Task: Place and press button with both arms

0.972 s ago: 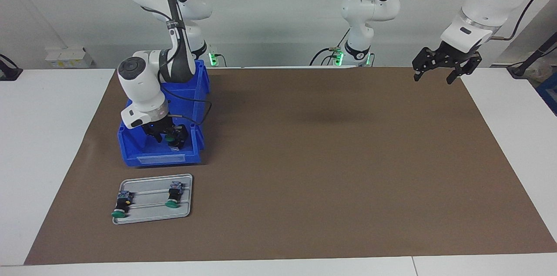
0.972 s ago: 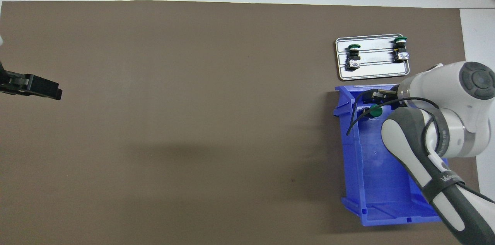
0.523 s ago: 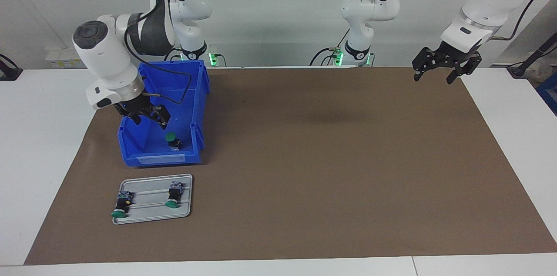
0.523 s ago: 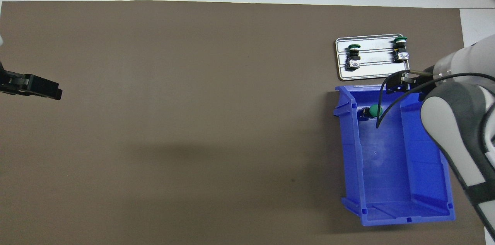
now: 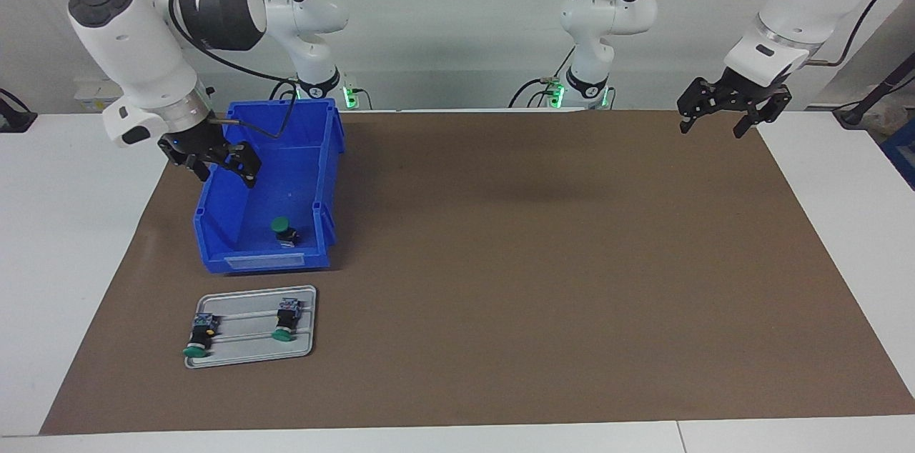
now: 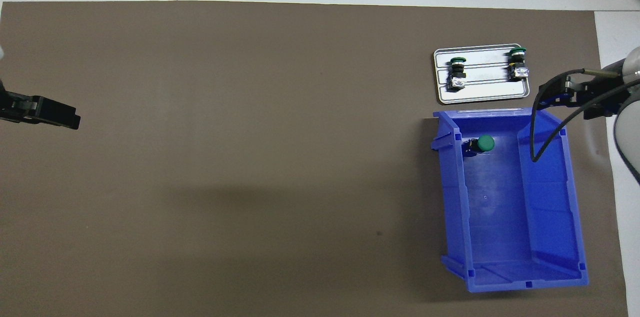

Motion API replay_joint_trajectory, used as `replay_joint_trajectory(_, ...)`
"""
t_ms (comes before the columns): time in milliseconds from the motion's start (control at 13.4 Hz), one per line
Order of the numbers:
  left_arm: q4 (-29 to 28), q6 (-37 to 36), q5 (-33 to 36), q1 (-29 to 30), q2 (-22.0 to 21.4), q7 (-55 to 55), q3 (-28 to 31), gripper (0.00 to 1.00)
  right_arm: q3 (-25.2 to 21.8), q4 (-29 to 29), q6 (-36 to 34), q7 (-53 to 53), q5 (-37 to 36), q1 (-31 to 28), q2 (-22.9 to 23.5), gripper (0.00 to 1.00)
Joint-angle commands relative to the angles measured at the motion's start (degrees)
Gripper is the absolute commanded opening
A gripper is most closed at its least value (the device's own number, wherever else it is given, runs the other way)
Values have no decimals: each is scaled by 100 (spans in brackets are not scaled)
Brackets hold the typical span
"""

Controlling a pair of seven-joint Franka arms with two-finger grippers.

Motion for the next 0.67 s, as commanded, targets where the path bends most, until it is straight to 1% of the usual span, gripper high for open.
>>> replay_joint_trajectory(0,-159,-22,-10,86,-149,-45,-53,100,43,561,-347,-554,-17,-302,307,93)
replay_joint_trajectory(150,-159,-22,-10,86,-149,-45,-53,100,52,1149,-707,-906,-53,-452,571,93)
replay_joint_trajectory(374,-159,-22,-10,86,-149,-45,-53,100,52,1686,-1112,-1372,-88,-593,826,93)
replay_joint_trajectory(598,-159,-22,-10,86,-149,-45,-53,100,69,2713,-1823,-1733,-88,-804,1274,94)
